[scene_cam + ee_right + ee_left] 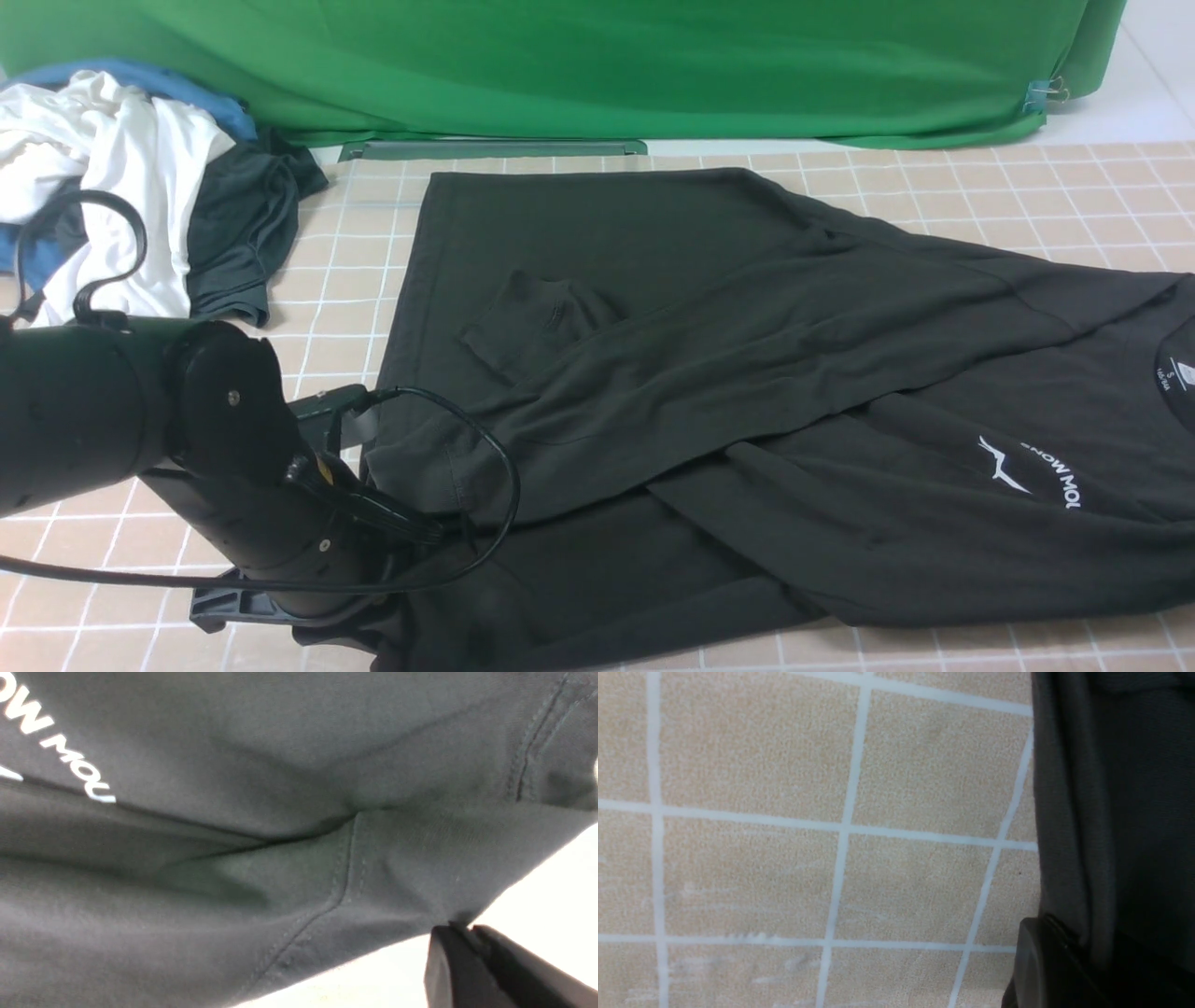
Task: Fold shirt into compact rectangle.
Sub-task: 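Grasp the near edge of the shirt at its hem and shoulder corners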
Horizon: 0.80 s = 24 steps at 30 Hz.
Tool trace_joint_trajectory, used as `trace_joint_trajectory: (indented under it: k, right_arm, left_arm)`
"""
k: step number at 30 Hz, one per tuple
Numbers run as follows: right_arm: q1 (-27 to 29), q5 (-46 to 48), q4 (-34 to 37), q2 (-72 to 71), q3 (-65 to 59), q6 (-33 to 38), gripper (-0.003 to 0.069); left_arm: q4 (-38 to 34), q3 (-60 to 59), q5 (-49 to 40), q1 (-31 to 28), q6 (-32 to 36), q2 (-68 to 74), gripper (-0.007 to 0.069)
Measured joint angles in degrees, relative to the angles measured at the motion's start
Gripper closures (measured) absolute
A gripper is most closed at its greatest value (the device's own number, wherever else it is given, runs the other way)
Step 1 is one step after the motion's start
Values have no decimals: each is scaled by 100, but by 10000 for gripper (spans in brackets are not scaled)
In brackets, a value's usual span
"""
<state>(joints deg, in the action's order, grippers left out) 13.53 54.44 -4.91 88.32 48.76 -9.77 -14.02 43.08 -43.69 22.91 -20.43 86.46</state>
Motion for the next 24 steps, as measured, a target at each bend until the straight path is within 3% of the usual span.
trace_joint_trajectory:
  k: [3,9,11,18,24]
  right_arm:
    - [0,-38,0,0,0,0,536]
    - [0,-147,11,0,0,-16,193]
    - [0,-147,147,0,0,-25,112]
    - [0,-241,1079,0,0,-6,99]
    - [0,-227,1131,0,0,-26,101]
  left_arm:
    - [0,-18,-6,0,0,0,606]
    - [167,-31,0,0,5,0,606]
    - [238,-31,-6,0,5,0,606]
    - [291,-31,-6,0,5,0,606]
    - [340,-31,-6,0,5,0,606]
